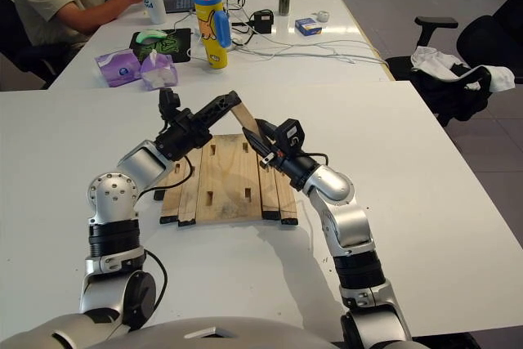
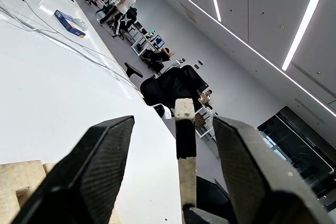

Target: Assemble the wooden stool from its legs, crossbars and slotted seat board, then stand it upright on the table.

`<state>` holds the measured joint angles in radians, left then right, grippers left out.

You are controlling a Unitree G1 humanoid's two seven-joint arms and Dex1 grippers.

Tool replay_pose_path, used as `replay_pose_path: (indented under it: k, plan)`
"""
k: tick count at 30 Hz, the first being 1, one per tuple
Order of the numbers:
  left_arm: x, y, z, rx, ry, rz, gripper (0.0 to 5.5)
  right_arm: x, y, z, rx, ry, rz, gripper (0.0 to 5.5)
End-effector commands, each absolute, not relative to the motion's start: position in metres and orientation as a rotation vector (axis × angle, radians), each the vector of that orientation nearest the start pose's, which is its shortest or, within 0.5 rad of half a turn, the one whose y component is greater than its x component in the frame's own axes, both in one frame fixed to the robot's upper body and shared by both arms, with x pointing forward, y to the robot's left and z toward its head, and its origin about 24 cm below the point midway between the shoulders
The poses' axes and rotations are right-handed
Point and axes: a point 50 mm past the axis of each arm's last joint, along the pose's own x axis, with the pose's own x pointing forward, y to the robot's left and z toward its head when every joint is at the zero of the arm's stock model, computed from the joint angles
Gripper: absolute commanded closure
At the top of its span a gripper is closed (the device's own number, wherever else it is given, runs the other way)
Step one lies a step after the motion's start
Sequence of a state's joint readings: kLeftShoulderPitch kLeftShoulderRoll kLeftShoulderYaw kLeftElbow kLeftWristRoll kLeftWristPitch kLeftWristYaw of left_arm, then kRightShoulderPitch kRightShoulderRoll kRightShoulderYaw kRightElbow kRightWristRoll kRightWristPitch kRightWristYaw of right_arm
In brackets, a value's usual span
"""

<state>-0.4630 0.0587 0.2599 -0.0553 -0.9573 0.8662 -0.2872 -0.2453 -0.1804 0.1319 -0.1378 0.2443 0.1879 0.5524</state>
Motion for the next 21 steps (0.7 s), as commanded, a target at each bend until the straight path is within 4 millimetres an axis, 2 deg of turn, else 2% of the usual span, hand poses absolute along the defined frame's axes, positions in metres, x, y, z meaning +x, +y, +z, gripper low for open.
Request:
replay_pose_path:
  k: [1, 15, 18, 19, 21]
  plan:
    - [0.306, 0.117, 0.149, -0.821, 0.144, -0.771, 3.06, 0.273, -0.1, 0.117, -0.02, -0.179, 0.808, 4.17]
    - [0.304, 0.116, 0.148, -0.824, 0.168, -0.806, 5.07, 0.271, -0.099, 0.119, -0.001, -0.194, 0.828, 4.17]
    - [0.304, 0.119, 0.148, -0.82, 0.159, -0.792, 5.08, 0.272, -0.1, 0.119, 0.014, -0.189, 0.827, 4.17]
    - [0.305, 0.122, 0.148, -0.81, 0.148, -0.773, 5.08, 0.273, -0.1, 0.119, 0.016, -0.188, 0.82, 3.8]
    - [0.306, 0.129, 0.149, -0.795, 0.114, -0.718, 5.08, 0.274, -0.102, 0.118, 0.015, -0.179, 0.807, 3.54]
